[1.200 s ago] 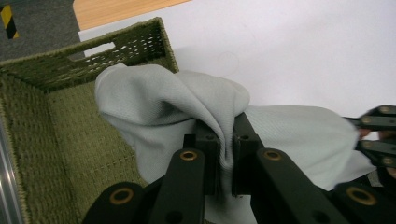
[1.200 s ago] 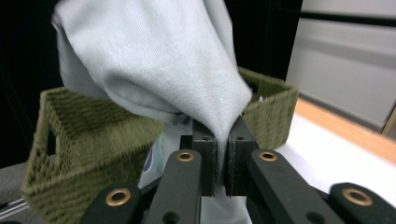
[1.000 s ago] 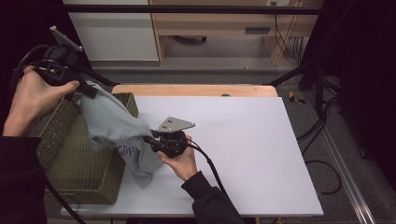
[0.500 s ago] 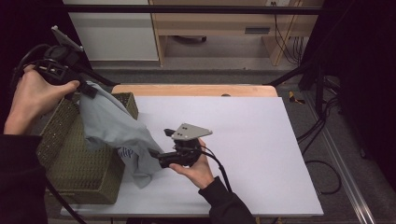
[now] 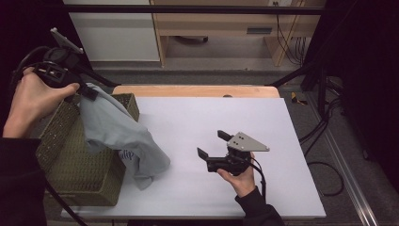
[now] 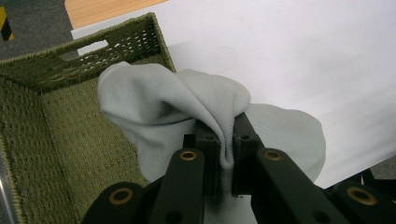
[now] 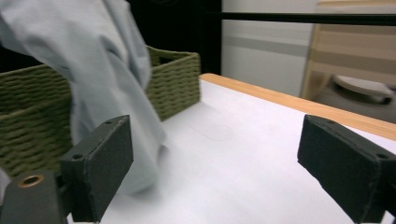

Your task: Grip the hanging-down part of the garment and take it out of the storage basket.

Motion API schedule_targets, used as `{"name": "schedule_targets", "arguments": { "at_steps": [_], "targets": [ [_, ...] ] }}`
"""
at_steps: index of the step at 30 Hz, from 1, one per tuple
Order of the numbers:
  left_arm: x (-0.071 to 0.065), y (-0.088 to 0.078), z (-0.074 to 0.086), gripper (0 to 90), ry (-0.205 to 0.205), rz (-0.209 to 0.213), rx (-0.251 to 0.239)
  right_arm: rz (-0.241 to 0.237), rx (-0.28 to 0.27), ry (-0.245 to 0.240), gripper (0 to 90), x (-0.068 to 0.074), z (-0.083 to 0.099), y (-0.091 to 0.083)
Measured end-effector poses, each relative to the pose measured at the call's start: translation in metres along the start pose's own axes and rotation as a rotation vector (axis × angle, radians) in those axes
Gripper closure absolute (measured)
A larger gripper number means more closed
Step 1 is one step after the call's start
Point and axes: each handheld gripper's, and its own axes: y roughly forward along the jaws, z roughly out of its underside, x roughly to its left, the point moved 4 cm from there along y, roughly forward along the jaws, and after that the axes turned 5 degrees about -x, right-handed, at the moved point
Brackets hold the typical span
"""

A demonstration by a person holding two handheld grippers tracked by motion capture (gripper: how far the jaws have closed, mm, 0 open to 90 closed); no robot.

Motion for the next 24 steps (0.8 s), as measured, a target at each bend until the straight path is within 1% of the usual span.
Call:
{"name": "schedule_targets", "arguments": {
  "at_steps": [5,7,11,14,18,19,21,24],
  "targets": [
    [0.0,0.001,0.0,84.1,0.006,0.004,0.005,0.055,-0.024,0.013,8.7,-0.014,0.01,-0.019],
    [0.001,0.001,0.001,84.1,0.001,0.005,0.001,0.076,-0.024,0.019,7.6,-0.018,0.015,-0.027],
    [0.002,0.0,0.002,84.1,0.003,0.006,0.004,0.106,-0.027,0.014,5.6,-0.026,0.028,-0.042],
    [0.003,0.0,0.003,84.1,0.003,0.008,0.001,0.12,-0.027,0.027,4.6,-0.031,0.035,-0.053],
    [0.003,0.0,0.004,84.1,0.005,0.01,0.005,0.148,-0.04,0.046,3.5,-0.035,0.046,-0.067],
    [0.003,0.0,0.004,84.1,0.002,0.01,0.0,0.152,-0.04,0.044,3.0,-0.036,0.049,-0.069],
    [0.002,0.0,0.003,84.1,0.001,0.011,-0.004,0.167,-0.036,0.041,2.6,-0.037,0.051,-0.074],
    [0.002,0.001,0.003,84.1,0.002,0.013,-0.002,0.192,-0.056,0.057,2.4,-0.04,0.052,-0.081]
  ]
}}
